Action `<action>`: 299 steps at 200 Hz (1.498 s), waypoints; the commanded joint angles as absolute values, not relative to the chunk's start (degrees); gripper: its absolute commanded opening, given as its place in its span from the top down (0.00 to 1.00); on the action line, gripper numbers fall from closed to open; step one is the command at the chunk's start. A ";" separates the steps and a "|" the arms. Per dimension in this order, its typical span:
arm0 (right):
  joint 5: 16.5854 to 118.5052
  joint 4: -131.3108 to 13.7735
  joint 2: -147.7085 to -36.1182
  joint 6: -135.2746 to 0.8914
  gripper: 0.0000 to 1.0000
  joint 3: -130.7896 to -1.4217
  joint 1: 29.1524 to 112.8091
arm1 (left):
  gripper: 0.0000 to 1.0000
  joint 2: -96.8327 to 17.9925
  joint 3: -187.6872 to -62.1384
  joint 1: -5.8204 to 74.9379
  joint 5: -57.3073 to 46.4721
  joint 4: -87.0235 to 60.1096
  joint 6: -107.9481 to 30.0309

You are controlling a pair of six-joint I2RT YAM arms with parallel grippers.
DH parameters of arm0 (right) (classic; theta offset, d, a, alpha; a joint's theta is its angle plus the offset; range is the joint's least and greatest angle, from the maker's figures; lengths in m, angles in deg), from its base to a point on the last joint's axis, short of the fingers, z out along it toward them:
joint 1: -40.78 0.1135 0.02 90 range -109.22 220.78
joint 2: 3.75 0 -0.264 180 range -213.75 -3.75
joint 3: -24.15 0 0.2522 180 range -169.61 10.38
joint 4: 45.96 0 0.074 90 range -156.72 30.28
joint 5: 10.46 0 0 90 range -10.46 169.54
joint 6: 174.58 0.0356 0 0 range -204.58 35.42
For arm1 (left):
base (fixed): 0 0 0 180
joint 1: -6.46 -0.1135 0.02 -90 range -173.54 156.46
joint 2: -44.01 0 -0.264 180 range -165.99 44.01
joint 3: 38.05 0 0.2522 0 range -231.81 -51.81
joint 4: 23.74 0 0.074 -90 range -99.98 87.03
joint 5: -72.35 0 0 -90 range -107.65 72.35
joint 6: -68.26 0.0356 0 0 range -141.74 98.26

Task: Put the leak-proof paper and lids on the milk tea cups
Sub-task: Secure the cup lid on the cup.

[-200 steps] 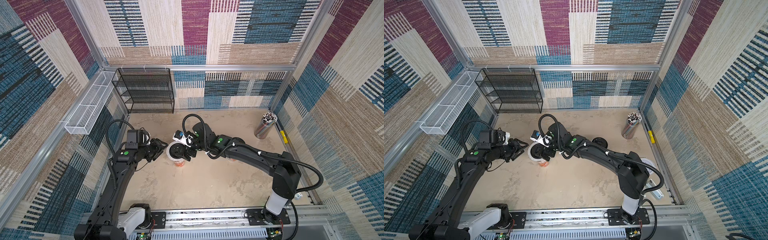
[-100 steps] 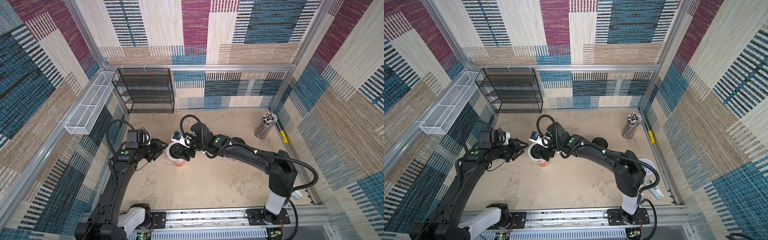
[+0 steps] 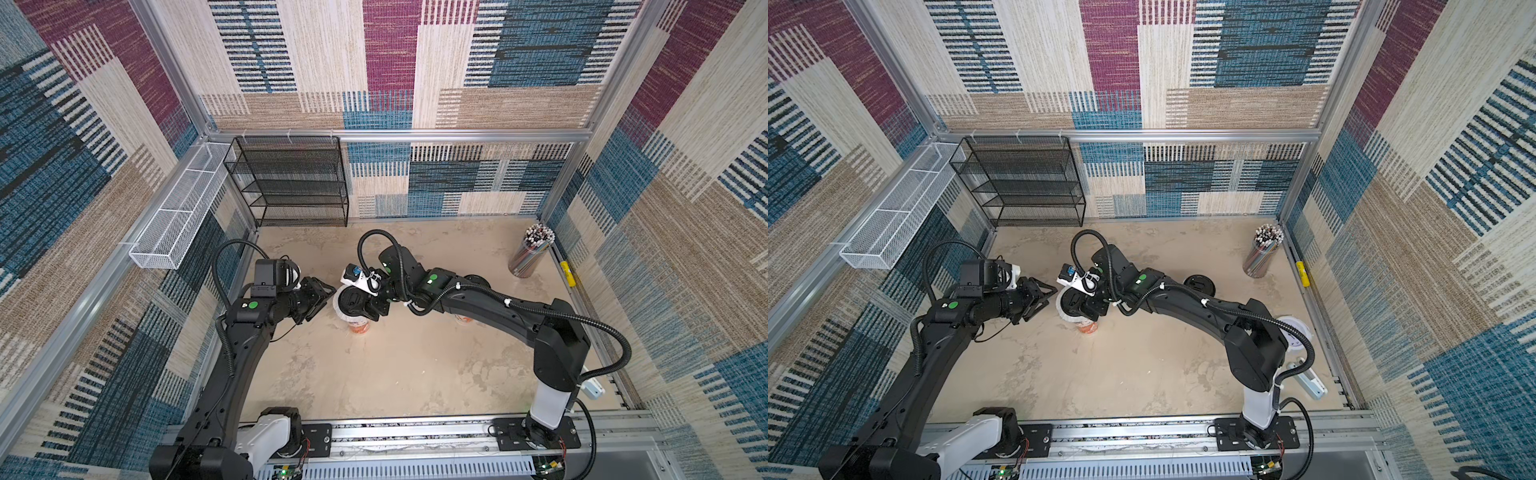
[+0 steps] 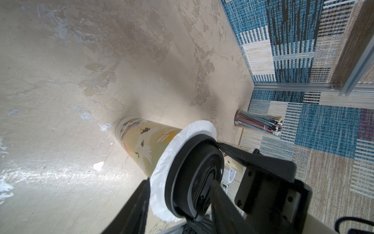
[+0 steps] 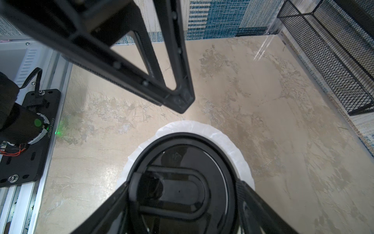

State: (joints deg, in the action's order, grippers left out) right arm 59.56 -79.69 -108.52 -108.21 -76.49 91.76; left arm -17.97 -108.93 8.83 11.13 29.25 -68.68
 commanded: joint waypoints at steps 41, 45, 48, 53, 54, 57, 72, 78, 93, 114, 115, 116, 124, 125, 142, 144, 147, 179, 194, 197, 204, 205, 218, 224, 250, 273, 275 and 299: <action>59.94 -80.72 -108.78 -108.84 0.21 -77.33 91.84 | 0.49 -18.01 -108.50 8.66 11.81 27.99 -67.86; 60.04 -80.73 -108.93 -108.83 0.21 -77.33 91.84 | 0.49 -17.97 -108.46 8.66 11.92 27.87 -67.84; 60.11 -80.79 -108.93 -108.83 0.21 -77.34 91.84 | 0.49 -18.02 -108.42 8.66 12.05 27.90 -67.82; 60.20 -80.86 -108.99 -108.77 0.21 -77.34 91.84 | 0.49 -18.11 -108.34 8.66 12.21 27.80 -67.86; 60.21 -80.88 -108.97 -108.76 0.21 -77.34 91.84 | 0.49 -18.12 -108.33 8.66 12.22 27.81 -67.87; 60.33 -80.90 -109.04 -108.75 0.21 -77.33 91.84 | 0.49 -18.13 -108.27 8.66 12.34 27.84 -67.87; 60.77 -81.23 -109.32 -108.58 0.21 -77.33 91.84 | 0.49 -18.28 -108.16 8.68 12.80 27.80 -67.79; 60.98 -81.33 -109.47 -108.48 0.21 -77.45 91.82 | 0.49 -18.30 -108.09 8.66 12.98 27.73 -67.78; 61.18 -81.73 -109.79 -108.40 0.21 -77.43 91.82 | 0.49 -18.22 -107.73 8.67 13.35 27.75 -67.71; 61.53 -82.35 -110.03 -108.35 0.21 -77.22 91.84 | 0.49 -18.31 -107.22 8.67 13.99 27.62 -67.57; 61.53 -82.37 -110.02 -108.33 0.21 -77.19 91.84 | 0.49 -18.31 -107.20 8.66 14.03 27.63 -67.59; 61.53 -82.43 -110.01 -108.32 0.21 -77.17 91.84 | 0.49 -18.31 -107.19 8.66 14.06 27.59 -67.56; 61.53 -82.80 -110.07 -108.39 0.21 -77.05 91.79 | 0.49 -18.31 -106.94 8.66 14.40 27.56 -67.59; 61.57 -82.82 -110.08 -108.39 0.21 -76.97 91.82 | 0.49 -18.31 -106.88 8.66 14.42 27.51 -67.60; 61.44 -83.66 -110.03 -108.57 0.21 -76.37 91.80 | 0.49 -18.33 -106.37 8.66 15.05 26.72 -67.75; 61.44 -83.68 -109.97 -108.57 0.21 -76.26 91.83 | 0.49 -18.31 -106.34 8.66 15.05 26.58 -67.78; 61.37 -83.83 -110.00 -108.64 0.21 -76.21 91.84 | 0.48 -18.35 -106.24 8.66 15.05 26.40 -67.78; 60.84 -84.55 -109.54 -108.75 0.21 -74.66 91.84 | 0.42 -19.42 -105.82 8.74 19.96 24.61 -67.45; 60.58 -84.77 -109.46 -108.75 0.21 -74.27 91.84 | 0.38 -20.03 -105.22 8.75 21.72 23.37 -67.44; 60.57 -84.77 -109.41 -108.75 0.21 -74.18 91.84 | 0.38 -20.18 -105.09 8.81 22.03 23.13 -67.44; 60.40 -84.68 -109.39 -108.66 0.21 -74.00 91.84 | 0.38 -20.53 -104.82 8.83 22.59 22.74 -67.49; 60.39 -84.64 -109.39 -108.66 0.21 -74.00 91.84 | 0.38 -20.60 -104.73 8.83 22.64 22.73 -67.56; 60.30 -84.64 -109.40 -108.49 0.21 -73.95 91.84 | 0.38 -21.33 -104.29 8.92 23.02 22.63 -67.35; 60.30 -84.61 -109.51 -108.48 0.21 -73.90 91.81 | 0.39 -21.69 -104.04 8.99 23.00 22.64 -67.27; 60.21 -84.86 -109.60 -108.31 0.21 -73.99 91.84 | 0.39 -23.11 -103.11 9.66 22.87 22.63 -66.49; 60.17 -84.85 -109.61 -108.05 0.21 -73.87 91.84 | 0.43 -24.12 -102.01 10.24 22.22 23.00 -66.14; 60.13 -84.85 -109.60 -107.98 0.21 -73.83 91.82 | 0.44 -24.22 -101.93 10.30 22.18 23.03 -66.02; 59.77 -84.58 -109.24 -107.35 0.20 -74.03 91.84 | 0.48 -25.11 -101.13 11.24 20.49 25.18 -64.31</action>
State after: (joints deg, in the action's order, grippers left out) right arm 59.16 -77.41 -108.94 -107.43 -74.50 91.63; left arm -23.91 -102.27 10.34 23.43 20.92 -68.20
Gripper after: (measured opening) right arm 0.789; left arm 0.526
